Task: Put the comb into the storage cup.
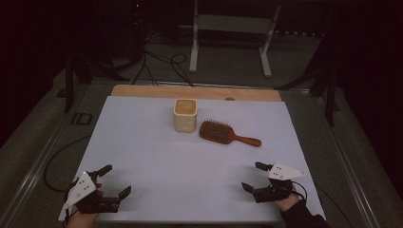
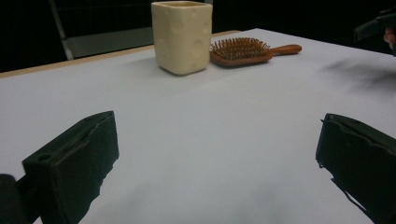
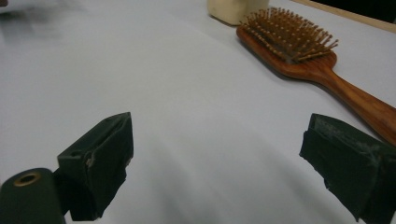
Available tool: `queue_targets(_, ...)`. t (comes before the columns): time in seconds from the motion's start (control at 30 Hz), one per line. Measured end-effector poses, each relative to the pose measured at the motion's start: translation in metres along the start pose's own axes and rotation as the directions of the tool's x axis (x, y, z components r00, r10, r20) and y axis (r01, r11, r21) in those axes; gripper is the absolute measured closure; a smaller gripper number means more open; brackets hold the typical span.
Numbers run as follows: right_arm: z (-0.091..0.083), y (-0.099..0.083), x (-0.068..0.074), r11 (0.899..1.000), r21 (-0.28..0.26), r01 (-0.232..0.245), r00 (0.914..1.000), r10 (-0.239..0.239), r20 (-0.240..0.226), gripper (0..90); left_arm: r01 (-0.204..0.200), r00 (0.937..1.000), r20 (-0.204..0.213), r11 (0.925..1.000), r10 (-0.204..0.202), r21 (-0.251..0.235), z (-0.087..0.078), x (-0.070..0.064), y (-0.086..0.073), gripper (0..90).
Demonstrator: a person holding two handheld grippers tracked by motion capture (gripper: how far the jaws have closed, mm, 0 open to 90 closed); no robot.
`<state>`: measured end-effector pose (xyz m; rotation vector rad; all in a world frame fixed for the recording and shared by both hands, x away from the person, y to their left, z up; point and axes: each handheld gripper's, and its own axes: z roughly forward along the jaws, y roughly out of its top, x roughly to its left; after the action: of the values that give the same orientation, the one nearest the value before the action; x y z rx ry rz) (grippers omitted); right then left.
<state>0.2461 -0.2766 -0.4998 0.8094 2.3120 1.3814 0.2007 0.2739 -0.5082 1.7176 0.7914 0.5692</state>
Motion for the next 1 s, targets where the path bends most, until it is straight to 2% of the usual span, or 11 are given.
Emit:
queue_targets(0.3, -0.003, 0.006, 0.005, 1.0, -0.001, 0.014, 0.9999, -0.014, -0.007, 8.7, 0.001, 1.0, 0.0, 1.0, -0.001, -0.007, 0.0, 0.0, 0.0, 0.0)
queue_targets(0.67, -0.011, 0.017, 0.008, 1.0, -0.002, 0.009, 0.9999, -0.009, -0.007, 8.8, -0.002, 1.0, -0.003, 0.9999, 0.002, -0.012, -0.001, 0.0, 0.001, 0.0)
queue_targets(0.77, -0.015, 0.022, 0.008, 1.0, -0.003, 0.028, 0.9996, -0.028, 0.0, 9.1, -0.009, 1.0, -0.003, 0.9999, 0.009, -0.008, -0.001, -0.001, 0.002, 0.0)
queue_targets(0.87, -0.019, 0.026, 0.007, 1.0, -0.01, 0.02, 0.9998, -0.02, -0.009, 9.1, -0.012, 0.9999, -0.001, 0.9999, 0.012, -0.008, 0.0, -0.002, 0.002, 0.0)
queue_targets(1.0, -0.023, 0.033, 0.006, 0.999, -0.006, 0.039, 0.9993, -0.039, 0.002, 9.2, -0.012, 0.9999, -0.003, 0.9999, 0.012, -0.008, 0.0, -0.002, 0.002, 0.0)
